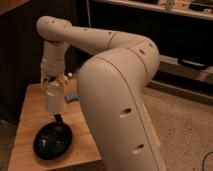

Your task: Place the ceramic cup over the eraser

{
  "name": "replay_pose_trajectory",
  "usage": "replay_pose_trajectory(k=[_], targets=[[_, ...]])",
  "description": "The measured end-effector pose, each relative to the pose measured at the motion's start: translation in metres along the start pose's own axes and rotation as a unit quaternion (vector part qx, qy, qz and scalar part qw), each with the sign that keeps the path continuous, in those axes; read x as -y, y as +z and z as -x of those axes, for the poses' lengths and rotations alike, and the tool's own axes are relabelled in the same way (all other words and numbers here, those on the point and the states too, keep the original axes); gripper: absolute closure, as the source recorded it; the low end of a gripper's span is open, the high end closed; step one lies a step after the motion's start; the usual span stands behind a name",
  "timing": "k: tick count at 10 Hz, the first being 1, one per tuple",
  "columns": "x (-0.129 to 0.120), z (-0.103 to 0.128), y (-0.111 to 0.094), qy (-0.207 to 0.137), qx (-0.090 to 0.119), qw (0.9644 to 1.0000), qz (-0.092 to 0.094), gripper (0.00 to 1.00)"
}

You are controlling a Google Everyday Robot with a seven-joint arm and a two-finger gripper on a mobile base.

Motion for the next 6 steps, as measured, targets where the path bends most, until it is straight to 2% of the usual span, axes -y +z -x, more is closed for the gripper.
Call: replay_pose_trajectory(k=[6], targets=[[0.0141,-0.0083,0.0132,-0.019,-0.001,0.9998,0.01,1.0]])
